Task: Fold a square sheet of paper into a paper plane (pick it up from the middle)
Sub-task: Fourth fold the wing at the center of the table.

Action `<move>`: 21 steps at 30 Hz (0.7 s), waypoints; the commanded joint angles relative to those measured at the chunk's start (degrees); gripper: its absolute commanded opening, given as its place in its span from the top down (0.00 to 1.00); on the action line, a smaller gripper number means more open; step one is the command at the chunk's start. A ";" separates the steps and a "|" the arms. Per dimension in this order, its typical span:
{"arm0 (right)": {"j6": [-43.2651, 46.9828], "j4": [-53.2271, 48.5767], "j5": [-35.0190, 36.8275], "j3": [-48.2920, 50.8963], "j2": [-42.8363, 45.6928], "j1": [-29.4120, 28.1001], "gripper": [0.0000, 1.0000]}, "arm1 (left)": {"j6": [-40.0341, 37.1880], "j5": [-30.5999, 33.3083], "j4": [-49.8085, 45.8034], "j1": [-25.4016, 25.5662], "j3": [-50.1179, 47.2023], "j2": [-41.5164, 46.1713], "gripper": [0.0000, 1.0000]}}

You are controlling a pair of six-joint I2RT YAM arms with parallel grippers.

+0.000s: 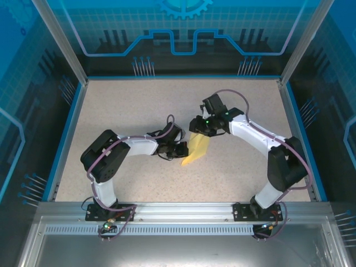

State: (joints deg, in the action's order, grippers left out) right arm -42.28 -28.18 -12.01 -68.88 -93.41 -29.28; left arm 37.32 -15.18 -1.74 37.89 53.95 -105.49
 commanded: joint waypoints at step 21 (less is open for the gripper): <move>4.57 19.29 -17.65 13.13 -14.65 3.43 1.00 | -0.86 5.12 -9.64 1.16 -0.88 -3.84 0.96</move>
State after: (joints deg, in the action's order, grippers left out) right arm -39.33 -10.33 -27.55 -56.45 -106.72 -26.74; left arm 37.32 -14.13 -2.72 38.26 54.46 -105.49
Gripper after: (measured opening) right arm 0.043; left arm 0.045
